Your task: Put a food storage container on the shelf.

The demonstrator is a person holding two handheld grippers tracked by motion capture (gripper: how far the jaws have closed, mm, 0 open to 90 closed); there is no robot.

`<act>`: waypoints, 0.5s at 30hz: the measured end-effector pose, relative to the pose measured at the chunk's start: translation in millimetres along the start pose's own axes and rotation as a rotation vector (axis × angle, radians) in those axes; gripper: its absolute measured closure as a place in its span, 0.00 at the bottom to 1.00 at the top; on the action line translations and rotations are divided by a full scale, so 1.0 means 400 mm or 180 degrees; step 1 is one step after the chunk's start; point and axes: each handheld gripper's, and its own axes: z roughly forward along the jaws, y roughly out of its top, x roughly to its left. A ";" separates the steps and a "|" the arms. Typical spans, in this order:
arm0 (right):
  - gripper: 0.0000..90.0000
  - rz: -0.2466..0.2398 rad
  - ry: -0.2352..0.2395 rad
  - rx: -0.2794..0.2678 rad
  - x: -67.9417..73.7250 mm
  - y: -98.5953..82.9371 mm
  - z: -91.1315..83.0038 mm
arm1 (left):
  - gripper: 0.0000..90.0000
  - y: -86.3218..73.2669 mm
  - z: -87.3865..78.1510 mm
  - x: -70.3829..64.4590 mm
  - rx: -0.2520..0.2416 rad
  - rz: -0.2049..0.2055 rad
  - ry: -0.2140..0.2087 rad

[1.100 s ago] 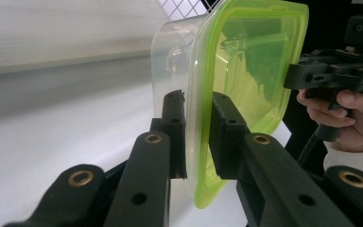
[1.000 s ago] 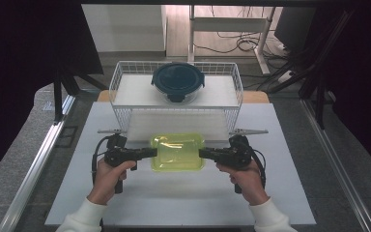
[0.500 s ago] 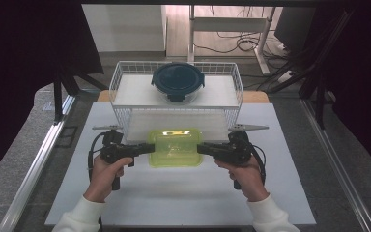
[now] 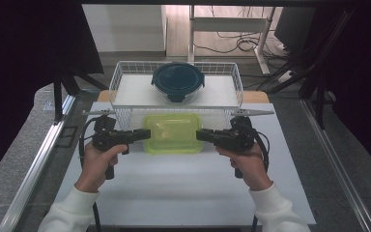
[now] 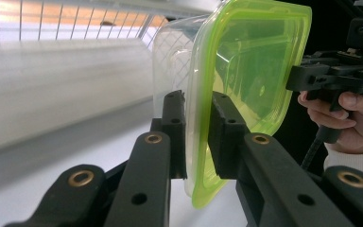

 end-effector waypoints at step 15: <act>0.86 -0.0023 0.0089 -0.0127 0.006 0.111 -0.020 | 0.87 0.121 -0.026 -0.036 -0.0073 0.0163 0.0089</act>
